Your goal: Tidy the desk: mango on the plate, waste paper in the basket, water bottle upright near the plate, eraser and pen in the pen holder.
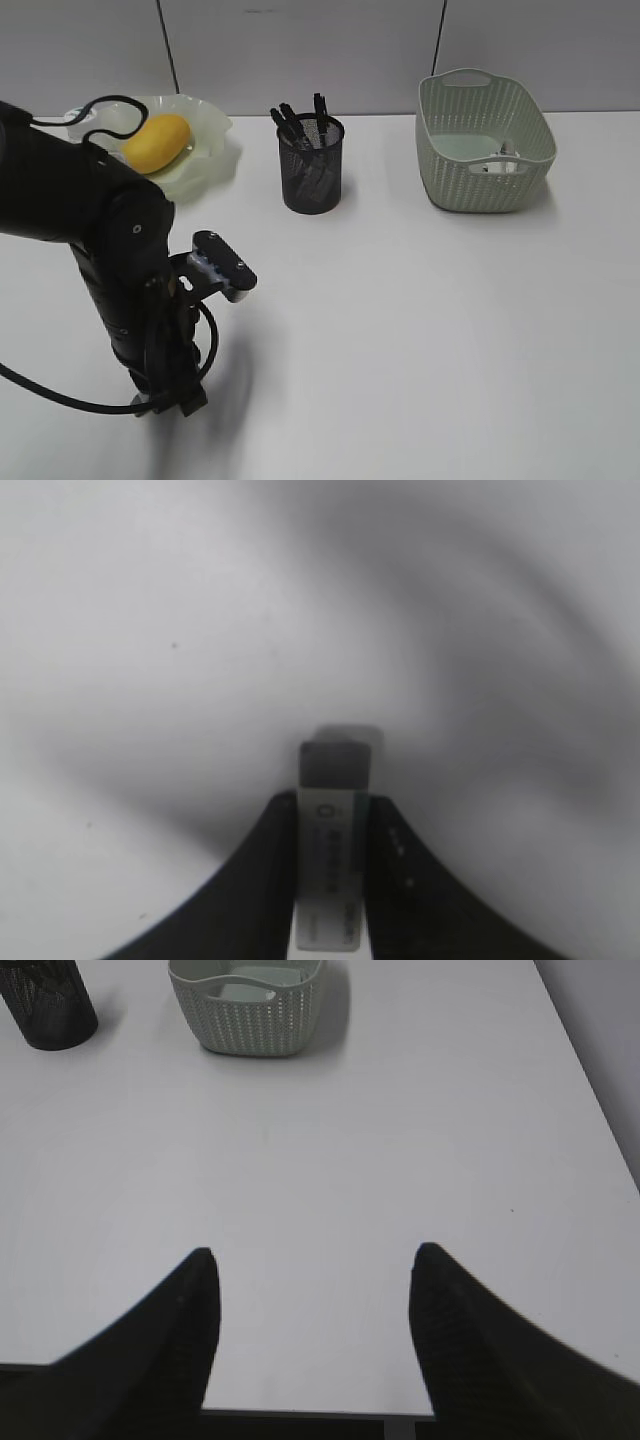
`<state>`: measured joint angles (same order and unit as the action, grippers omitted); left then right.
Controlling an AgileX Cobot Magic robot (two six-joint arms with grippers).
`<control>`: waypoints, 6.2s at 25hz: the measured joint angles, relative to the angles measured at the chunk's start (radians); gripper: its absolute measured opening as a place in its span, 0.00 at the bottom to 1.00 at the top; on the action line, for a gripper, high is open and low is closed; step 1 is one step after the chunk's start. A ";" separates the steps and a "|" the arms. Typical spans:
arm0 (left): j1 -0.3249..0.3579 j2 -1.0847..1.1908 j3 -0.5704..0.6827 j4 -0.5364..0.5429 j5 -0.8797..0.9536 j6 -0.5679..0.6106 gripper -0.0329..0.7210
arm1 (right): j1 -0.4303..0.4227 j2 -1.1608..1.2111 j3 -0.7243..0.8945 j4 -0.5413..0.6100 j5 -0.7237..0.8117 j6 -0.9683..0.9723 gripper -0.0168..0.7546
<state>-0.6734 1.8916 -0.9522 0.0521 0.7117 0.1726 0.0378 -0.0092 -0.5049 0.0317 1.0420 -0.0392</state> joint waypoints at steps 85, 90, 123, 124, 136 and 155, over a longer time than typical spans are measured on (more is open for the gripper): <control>0.110 -0.179 -0.506 -0.114 -0.192 -0.184 0.72 | 0.000 0.000 0.000 0.000 -0.001 -0.001 0.64; 0.198 -0.251 -0.526 -0.120 -0.007 -0.184 0.72 | 0.000 0.000 0.000 0.000 -0.001 -0.001 0.64; 0.586 -0.974 0.046 -0.091 0.248 -0.221 0.67 | 0.000 0.000 0.000 0.000 -0.001 -0.002 0.64; 0.586 -1.019 0.076 -0.091 0.248 -0.224 0.67 | 0.000 0.000 0.000 0.000 -0.001 -0.002 0.64; 0.586 -1.576 0.322 -0.109 0.259 -0.226 0.67 | 0.000 0.000 0.000 0.000 -0.001 -0.002 0.64; 0.714 -1.897 0.394 -0.033 0.267 -0.228 0.67 | 0.000 0.000 0.000 0.000 -0.001 -0.002 0.64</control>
<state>0.0404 -0.0051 -0.5585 0.0193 0.9783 -0.0557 0.0378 -0.0092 -0.5049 0.0320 1.0414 -0.0412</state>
